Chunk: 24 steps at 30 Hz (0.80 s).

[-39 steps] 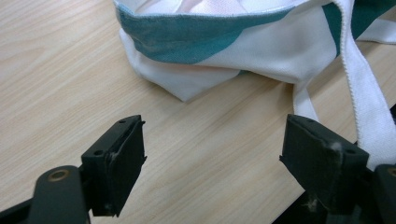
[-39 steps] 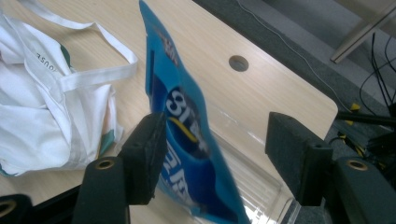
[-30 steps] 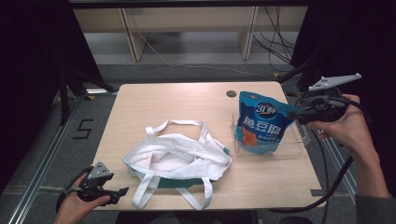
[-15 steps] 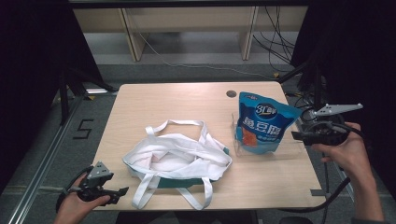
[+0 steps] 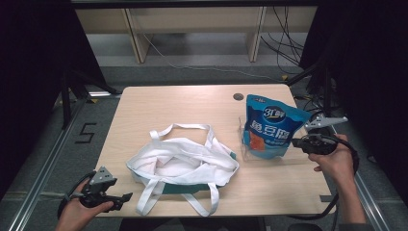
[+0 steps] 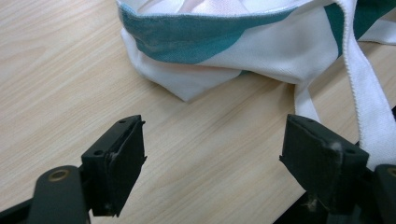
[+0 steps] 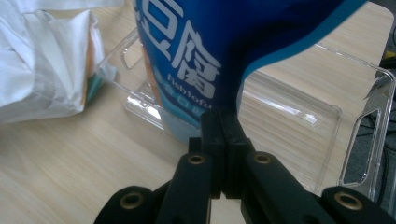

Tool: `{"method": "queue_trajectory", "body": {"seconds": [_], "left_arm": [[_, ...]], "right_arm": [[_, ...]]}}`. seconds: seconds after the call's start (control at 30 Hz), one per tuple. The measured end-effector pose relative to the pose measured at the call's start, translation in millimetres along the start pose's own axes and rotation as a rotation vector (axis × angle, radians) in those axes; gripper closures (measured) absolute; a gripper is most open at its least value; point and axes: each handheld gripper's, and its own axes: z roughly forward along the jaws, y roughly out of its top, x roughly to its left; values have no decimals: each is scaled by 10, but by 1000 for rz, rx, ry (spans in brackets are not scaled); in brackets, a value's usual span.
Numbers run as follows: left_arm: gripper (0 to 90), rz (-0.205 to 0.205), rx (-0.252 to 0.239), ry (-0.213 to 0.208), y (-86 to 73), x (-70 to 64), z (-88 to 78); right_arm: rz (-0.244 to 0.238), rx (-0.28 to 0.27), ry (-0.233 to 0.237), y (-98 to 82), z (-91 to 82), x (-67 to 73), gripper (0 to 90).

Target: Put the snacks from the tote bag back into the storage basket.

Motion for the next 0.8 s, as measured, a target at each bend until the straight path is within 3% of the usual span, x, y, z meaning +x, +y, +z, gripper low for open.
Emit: {"method": "queue_trajectory", "body": {"seconds": [0.03,0.17,0.2,0.23,0.27,0.3,0.33,0.4,0.5,0.53,0.57,0.63,0.67,0.7,0.8], "left_arm": [[206,0,1,0,0,1,0],[206,-1,-3,2,-2,0,-1],[206,1,0,1,-2,1,-2],[206,0,-1,1,-1,0,-1],[206,0,-1,1,-1,0,-1],[206,-1,-3,2,-1,0,-1],[206,-2,-3,3,-1,-1,0],[206,1,-1,2,0,-1,1],[206,2,-1,1,-1,2,-3],[206,0,-1,1,-1,0,-1],[206,1,-1,1,0,0,-1],[206,0,-3,2,-1,0,-2],[206,0,-3,3,-1,0,-1],[206,2,0,1,0,2,-3],[206,2,-1,1,-1,2,-4]], "right_arm": [[36,3,-9,10,17,17,900],[1,-20,-27,29,132,-60,900],[1,-20,-27,29,132,-60,900],[31,-12,-28,38,135,-52,900],[21,4,-26,44,133,-74,900],[9,-12,-34,39,151,-99,900],[34,-5,-31,47,149,-106,900],[12,-24,-38,44,175,-163,900],[62,-12,-34,58,192,-196,900],[33,-21,-44,51,213,-235,900],[53,-1,-37,64,214,-245,900],[33,-6,-43,75,242,-292,900],[59,3,-42,90,243,-285,900],[33,14,-47,95,251,-315,900],[66,28,-38,105,266,-330,900]]}}
